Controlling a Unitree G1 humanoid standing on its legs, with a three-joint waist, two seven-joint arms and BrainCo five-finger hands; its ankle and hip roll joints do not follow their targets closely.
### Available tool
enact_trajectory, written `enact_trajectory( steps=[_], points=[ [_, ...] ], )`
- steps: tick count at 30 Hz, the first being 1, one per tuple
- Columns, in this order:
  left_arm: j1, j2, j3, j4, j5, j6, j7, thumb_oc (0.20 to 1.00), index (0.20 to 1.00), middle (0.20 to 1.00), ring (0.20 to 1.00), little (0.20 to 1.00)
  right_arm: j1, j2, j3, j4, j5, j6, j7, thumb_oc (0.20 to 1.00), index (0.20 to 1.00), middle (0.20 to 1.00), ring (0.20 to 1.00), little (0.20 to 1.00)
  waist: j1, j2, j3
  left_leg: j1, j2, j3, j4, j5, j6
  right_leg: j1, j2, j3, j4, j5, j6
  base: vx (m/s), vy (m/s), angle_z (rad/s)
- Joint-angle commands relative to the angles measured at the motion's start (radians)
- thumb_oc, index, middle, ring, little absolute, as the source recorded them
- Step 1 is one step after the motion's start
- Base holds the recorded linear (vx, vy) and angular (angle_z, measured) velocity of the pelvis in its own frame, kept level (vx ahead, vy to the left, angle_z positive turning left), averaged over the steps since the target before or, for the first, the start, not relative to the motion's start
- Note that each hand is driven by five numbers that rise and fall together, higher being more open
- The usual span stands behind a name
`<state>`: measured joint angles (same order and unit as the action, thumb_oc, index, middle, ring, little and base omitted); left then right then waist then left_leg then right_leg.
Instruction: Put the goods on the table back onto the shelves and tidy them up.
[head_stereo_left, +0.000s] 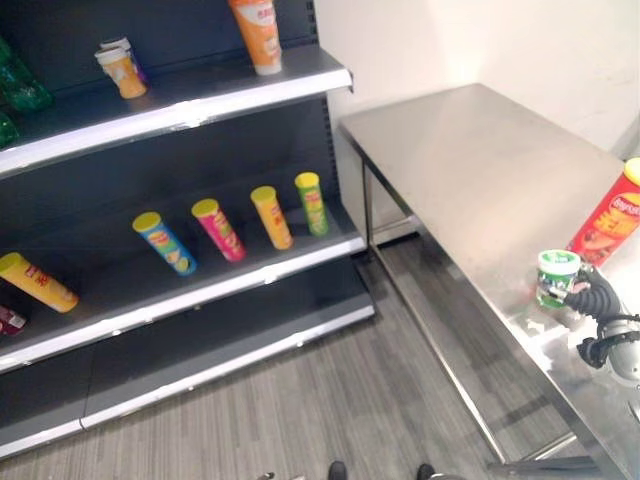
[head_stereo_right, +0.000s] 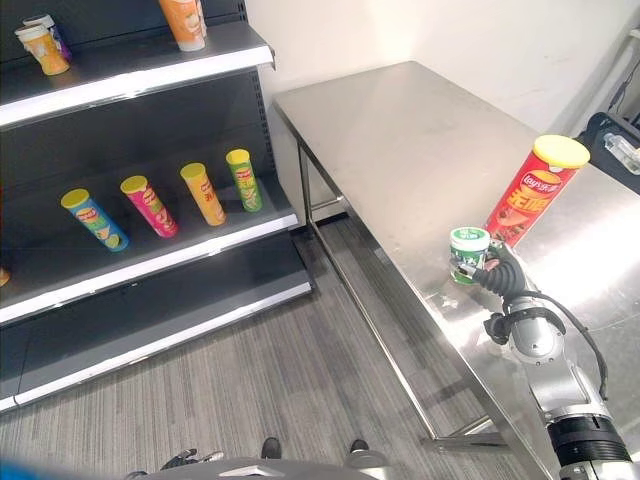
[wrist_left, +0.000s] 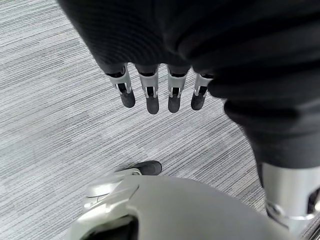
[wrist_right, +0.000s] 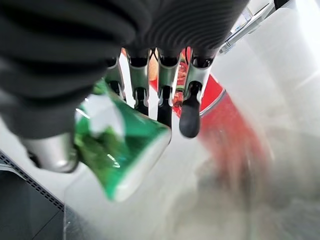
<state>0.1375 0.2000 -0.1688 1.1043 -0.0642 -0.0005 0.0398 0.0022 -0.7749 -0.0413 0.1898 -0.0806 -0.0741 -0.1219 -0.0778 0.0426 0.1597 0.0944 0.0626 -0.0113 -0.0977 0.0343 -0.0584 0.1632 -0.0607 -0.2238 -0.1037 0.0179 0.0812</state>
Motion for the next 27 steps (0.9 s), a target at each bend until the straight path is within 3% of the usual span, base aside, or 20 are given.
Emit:
enact_trajectory(
  steps=[1,5,6,7,11,12,14,18,20,24,26,27],
  points=[
    [-0.058,0.042,0.009,0.006,0.008,-0.009,0.022,1.0,1.0,1.0,1.0,1.0,-0.052,-0.011,-0.059,-0.092,-0.009,-0.043,-0.023,0.2,0.2,0.2,0.2,0.2,0.03,-0.04,0.002,0.029,0.086,0.066,0.11,-0.105,-0.09,0.011,-0.005,0.038,0.052,-0.158,0.023,-0.02,-0.069,0.0],
    [-0.059,0.045,0.019,-0.016,-0.012,-0.008,0.018,1.0,1.0,1.0,1.0,1.0,-0.032,0.009,-0.077,-0.144,0.013,-0.053,-0.022,0.2,0.2,0.2,0.2,0.2,0.038,-0.048,0.032,-0.047,0.08,0.034,0.261,-0.123,-0.106,0.017,0.003,0.031,0.051,-0.174,0.004,-0.04,-0.081,0.04],
    [-0.061,0.045,0.02,-0.021,-0.019,-0.007,0.018,1.0,1.0,1.0,1.0,1.0,-0.027,0.016,-0.085,-0.164,0.02,-0.056,-0.023,0.2,0.2,0.2,0.2,0.2,0.042,-0.052,0.047,-0.087,0.071,0.021,0.326,-0.113,-0.112,0.021,0.002,0.025,0.05,-0.177,-0.003,-0.12,-0.087,0.27],
    [-0.073,0.041,0.023,-0.027,-0.034,-0.007,0.024,1.0,1.0,1.0,1.0,1.0,-0.017,0.025,-0.1,-0.183,0.031,-0.059,-0.035,0.2,0.2,0.2,0.2,0.2,0.048,-0.066,0.081,-0.173,0.062,0.017,0.455,-0.056,-0.131,0.039,-0.007,0.006,0.048,-0.177,-0.013,-0.1,-0.061,0.38],
    [-0.075,0.037,0.031,-0.038,-0.049,-0.008,0.032,1.0,1.0,1.0,1.0,1.0,-0.004,0.033,-0.109,-0.191,0.019,-0.053,-0.044,0.2,0.2,0.2,0.2,0.2,0.038,-0.065,0.09,-0.237,0.094,0.046,0.501,-0.013,-0.129,0.054,-0.004,-0.027,0.035,-0.183,-0.013,0.03,0.011,0.74],
    [-0.068,0.029,0.035,-0.042,-0.051,-0.009,0.036,1.0,1.0,1.0,1.0,1.0,0.01,0.046,-0.121,-0.206,0.011,-0.047,-0.052,0.2,0.2,0.2,0.2,0.2,0.039,-0.056,0.081,-0.226,0.14,0.093,0.368,-0.015,-0.12,0.06,-0.007,-0.044,0.024,-0.184,0.0,0.16,0.137,0.41],
    [-0.069,0.023,0.031,-0.035,-0.04,-0.011,0.043,1.0,1.0,1.0,1.0,1.0,0.02,0.058,-0.136,-0.215,0.007,-0.043,-0.071,0.2,0.2,0.2,0.2,0.2,0.04,-0.043,0.071,-0.232,0.194,0.125,0.185,0.081,-0.131,0.064,-0.013,-0.057,0.019,-0.189,0.019,0.19,0.188,0.33],
    [-0.076,0.023,0.031,-0.035,-0.009,-0.005,0.054,1.0,1.0,1.0,1.0,1.0,0.022,0.076,-0.15,-0.244,-0.003,-0.042,-0.103,0.2,0.2,0.2,0.2,0.2,0.031,-0.021,0.053,-0.256,0.254,0.25,0.03,0.143,-0.145,0.092,-0.025,-0.072,0.016,-0.215,0.05,0.2,0.166,0.4],
    [-0.075,0.025,0.031,-0.036,-0.003,-0.007,0.061,1.0,1.0,1.0,1.0,1.0,0.013,0.083,-0.152,-0.252,-0.002,-0.046,-0.117,0.2,0.2,0.2,0.2,0.2,0.035,-0.011,0.045,-0.252,0.25,0.247,0.038,0.16,-0.152,0.103,-0.028,-0.066,0.016,-0.221,0.058,0.24,0.279,0.03],
    [-0.07,0.044,0.042,-0.02,0.032,-0.01,0.068,1.0,1.0,1.0,1.0,1.0,-0.043,0.123,-0.106,-0.281,-0.046,-0.026,-0.099,0.2,0.2,0.2,0.2,0.2,0.059,-0.025,-0.006,-0.231,0.172,0.274,0.133,0.081,-0.1,0.11,-0.165,-0.04,0.083,-0.199,0.114,0.3,0.378,-0.33],
    [-0.072,0.051,0.043,-0.02,0.033,-0.011,0.071,1.0,1.0,1.0,1.0,1.0,-0.057,0.128,-0.094,-0.284,-0.049,-0.024,-0.098,0.2,0.2,0.2,0.2,0.2,0.064,-0.032,-0.01,-0.225,0.155,0.282,0.141,0.065,-0.086,0.097,-0.189,-0.031,0.105,-0.196,0.122,0.13,0.227,-0.19],
    [-0.076,0.064,0.042,-0.031,0.034,-0.012,0.075,1.0,1.0,1.0,1.0,1.0,-0.096,0.127,-0.07,-0.289,-0.057,-0.025,-0.1,0.2,0.2,0.2,0.2,0.2,0.075,-0.037,-0.016,-0.213,0.118,0.283,0.142,0.033,-0.055,0.071,-0.225,-0.019,0.15,-0.179,0.133,0.15,0.317,-0.08]
  ],
)
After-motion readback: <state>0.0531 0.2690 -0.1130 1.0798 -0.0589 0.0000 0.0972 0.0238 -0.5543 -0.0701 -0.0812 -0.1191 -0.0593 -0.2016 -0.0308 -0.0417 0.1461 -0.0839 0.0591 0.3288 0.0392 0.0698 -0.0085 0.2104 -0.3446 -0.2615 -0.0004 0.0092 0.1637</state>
